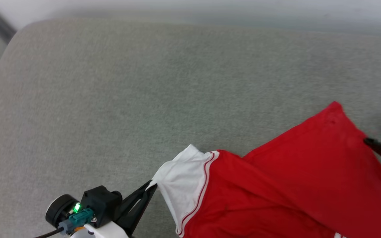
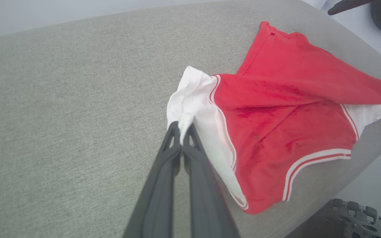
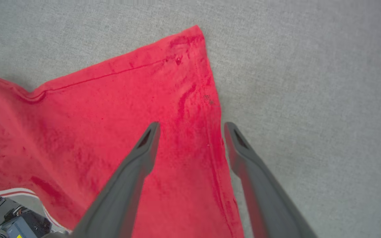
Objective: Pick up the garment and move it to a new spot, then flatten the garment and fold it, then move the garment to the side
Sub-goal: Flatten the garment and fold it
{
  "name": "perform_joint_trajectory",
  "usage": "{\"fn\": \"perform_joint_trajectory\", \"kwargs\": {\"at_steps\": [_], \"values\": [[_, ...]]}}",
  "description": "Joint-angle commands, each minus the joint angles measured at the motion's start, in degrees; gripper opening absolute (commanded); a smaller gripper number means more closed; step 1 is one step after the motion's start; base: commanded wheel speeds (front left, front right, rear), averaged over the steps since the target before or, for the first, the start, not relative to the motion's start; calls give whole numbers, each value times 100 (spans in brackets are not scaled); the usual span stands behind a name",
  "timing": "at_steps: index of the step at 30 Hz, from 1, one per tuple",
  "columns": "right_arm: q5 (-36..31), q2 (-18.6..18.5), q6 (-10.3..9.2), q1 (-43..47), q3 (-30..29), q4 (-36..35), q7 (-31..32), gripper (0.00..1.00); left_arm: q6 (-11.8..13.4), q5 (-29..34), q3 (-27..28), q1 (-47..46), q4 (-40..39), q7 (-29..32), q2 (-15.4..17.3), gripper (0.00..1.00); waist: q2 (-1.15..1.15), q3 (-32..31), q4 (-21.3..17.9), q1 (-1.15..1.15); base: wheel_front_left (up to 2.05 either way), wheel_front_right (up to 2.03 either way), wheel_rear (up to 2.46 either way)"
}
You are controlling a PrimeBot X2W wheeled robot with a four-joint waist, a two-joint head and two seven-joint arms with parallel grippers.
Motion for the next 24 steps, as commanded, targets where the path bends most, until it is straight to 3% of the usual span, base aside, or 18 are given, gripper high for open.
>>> {"fn": "perform_joint_trajectory", "kwargs": {"at_steps": [1,8,18,19,20,24], "values": [[-196,44,-2,-326,126,196,130,100,-45,85,-35,-154,-68,29,-41,0,0,383,351,-1,0,0,0],[-936,5,-2,-1241,654,1327,336,100,-199,287,-227,-523,-127,73,-315,0,0,896,908,-1,0,0,0],[-1075,-113,-6,-946,1040,2264,322,100,-303,321,-340,-662,31,34,-468,0,0,1063,1238,-1,0,0,0],[-1053,-126,-6,-882,1105,2303,319,43,-309,314,-344,-664,46,31,-475,0,0,1061,1248,-1,0,0,0],[-1043,-138,-6,-837,1147,2336,290,0,-315,308,-349,-668,62,31,-480,0,0,1050,1256,-1,0,0,0],[-943,-202,-5,-845,1185,2406,131,0,-309,278,-350,-633,133,35,-455,0,0,917,1212,-1,0,0,0]]}}
